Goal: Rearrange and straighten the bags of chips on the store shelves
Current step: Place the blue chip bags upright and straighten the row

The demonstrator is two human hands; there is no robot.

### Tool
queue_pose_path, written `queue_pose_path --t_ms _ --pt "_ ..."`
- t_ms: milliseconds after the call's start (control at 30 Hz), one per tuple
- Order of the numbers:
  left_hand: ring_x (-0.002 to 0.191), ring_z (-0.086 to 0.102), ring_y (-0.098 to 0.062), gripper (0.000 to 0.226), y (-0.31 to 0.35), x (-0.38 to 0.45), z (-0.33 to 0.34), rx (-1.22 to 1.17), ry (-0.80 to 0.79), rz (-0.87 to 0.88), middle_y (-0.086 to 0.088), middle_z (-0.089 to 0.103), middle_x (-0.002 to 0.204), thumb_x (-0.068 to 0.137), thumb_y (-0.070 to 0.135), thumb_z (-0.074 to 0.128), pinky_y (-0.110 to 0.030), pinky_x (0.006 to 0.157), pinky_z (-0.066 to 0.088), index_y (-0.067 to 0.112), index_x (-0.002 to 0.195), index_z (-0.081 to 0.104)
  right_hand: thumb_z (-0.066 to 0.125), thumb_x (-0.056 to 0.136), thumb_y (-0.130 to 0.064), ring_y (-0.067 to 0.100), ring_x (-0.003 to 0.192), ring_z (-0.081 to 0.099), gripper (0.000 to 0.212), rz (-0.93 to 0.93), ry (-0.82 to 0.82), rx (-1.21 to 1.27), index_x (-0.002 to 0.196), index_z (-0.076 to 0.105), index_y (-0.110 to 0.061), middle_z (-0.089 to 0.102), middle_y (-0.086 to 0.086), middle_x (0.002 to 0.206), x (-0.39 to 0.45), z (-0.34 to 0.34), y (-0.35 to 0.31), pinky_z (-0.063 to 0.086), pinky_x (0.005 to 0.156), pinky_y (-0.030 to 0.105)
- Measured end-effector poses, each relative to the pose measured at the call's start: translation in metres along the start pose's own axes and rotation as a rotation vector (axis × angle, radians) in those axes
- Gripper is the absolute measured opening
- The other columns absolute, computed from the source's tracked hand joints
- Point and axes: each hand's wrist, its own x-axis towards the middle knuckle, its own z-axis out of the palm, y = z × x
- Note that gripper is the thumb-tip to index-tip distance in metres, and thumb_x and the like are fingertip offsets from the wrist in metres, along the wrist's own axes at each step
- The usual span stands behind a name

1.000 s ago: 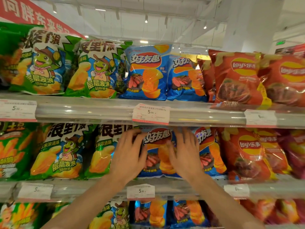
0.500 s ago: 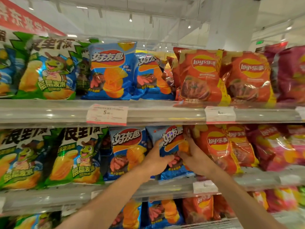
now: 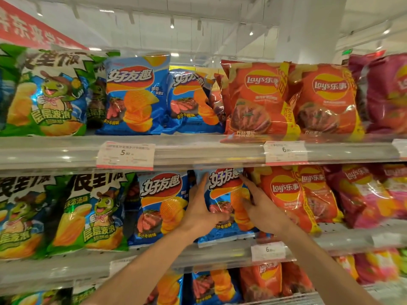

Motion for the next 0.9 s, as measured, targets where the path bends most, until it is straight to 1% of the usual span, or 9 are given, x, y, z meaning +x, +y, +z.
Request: queue_pose_path --t_ms 133,267,333,367,433,533,633,767,900 --pt "0.143 0.021 -0.006 0.136 0.006 0.002 -0.006 0.023 -0.050 0.031 0.022 0.010 0.156 0.064 0.015 0.094 -0.021 0.107 0.033 0.056 0.148 -0.005 0.049 0.100 -0.010 0.014 0.130 0.040 0.067 0.011 0.009 -0.036 0.156 0.020 -0.031 0.035 0.002 0.150 0.003 0.002 0.002 0.030 0.108 0.022" --pt "0.148 0.030 -0.023 0.121 0.015 -0.008 -0.013 0.018 -0.084 0.026 0.008 0.004 0.168 0.081 0.012 0.081 -0.035 0.111 0.042 0.053 0.153 -0.007 0.048 0.099 -0.009 0.021 0.121 0.051 0.065 0.011 0.066 -0.080 0.156 0.023 -0.028 0.039 0.006 0.145 0.001 0.012 0.003 0.037 0.094 0.017" --pt "0.149 0.028 -0.020 0.105 0.012 -0.018 -0.025 0.181 -0.051 0.094 0.007 -0.002 0.169 0.090 0.018 0.073 -0.024 0.110 0.036 0.051 0.155 -0.003 0.047 0.099 -0.009 0.030 0.123 0.050 0.064 0.002 0.114 -0.146 0.156 0.023 -0.025 0.038 0.009 0.141 -0.004 0.021 0.003 0.041 0.098 0.028" --pt "0.142 0.040 -0.018 0.093 0.009 -0.024 -0.034 0.281 0.002 0.152 0.007 0.000 0.169 0.094 0.019 0.068 -0.023 0.107 0.042 0.048 0.156 0.006 0.048 0.097 -0.009 0.035 0.119 0.052 0.064 -0.019 0.169 -0.208 0.156 0.025 -0.023 0.039 0.012 0.137 -0.007 0.025 0.002 0.044 0.097 0.035" --pt "0.121 0.058 -0.019 0.063 0.003 -0.036 -0.055 0.456 0.174 0.300 0.003 0.022 0.163 0.097 0.016 0.060 -0.034 0.097 0.055 0.034 0.151 0.034 0.049 0.096 -0.013 0.038 0.115 0.050 0.059 -0.110 0.305 -0.332 0.152 0.032 -0.017 0.042 0.016 0.133 -0.013 0.031 -0.004 0.047 0.095 0.045" --pt "0.117 0.054 -0.024 0.037 -0.014 -0.040 -0.083 0.744 0.410 0.492 -0.008 0.053 0.138 0.096 0.019 0.050 -0.047 0.092 0.053 0.014 0.130 0.060 0.041 0.100 -0.041 0.038 0.137 0.034 0.055 -0.233 0.374 -0.511 0.151 0.032 -0.022 0.032 0.017 0.151 -0.013 0.044 -0.015 0.036 0.109 0.054" --pt "0.136 0.042 -0.032 0.053 -0.024 -0.033 -0.093 0.969 0.354 0.333 -0.011 0.046 0.151 0.099 0.040 0.034 -0.053 0.105 0.042 0.017 0.144 0.051 0.024 0.098 -0.065 0.033 0.151 0.005 0.067 -0.252 0.300 -0.640 0.156 0.016 -0.032 0.012 0.011 0.164 -0.003 0.065 -0.023 0.008 0.118 0.063" --pt "0.153 0.017 -0.033 0.063 -0.040 -0.024 -0.083 1.169 0.227 0.264 -0.011 0.021 0.165 0.103 0.052 0.014 -0.054 0.122 0.017 0.026 0.158 0.028 0.020 0.097 -0.066 0.036 0.151 0.002 0.072 -0.146 0.303 -0.747 0.157 0.018 -0.026 0.009 0.013 0.165 0.007 0.090 -0.024 0.008 0.113 0.071" --pt "0.152 0.017 -0.039 0.062 -0.046 -0.022 -0.085 1.217 0.213 0.277 -0.015 0.021 0.164 0.104 0.056 0.015 -0.060 0.120 0.021 0.027 0.158 0.026 0.022 0.099 -0.062 0.039 0.151 0.007 0.069 -0.082 0.364 -0.753 0.157 0.020 -0.025 0.011 0.015 0.164 0.012 0.100 -0.021 0.007 0.112 0.072"
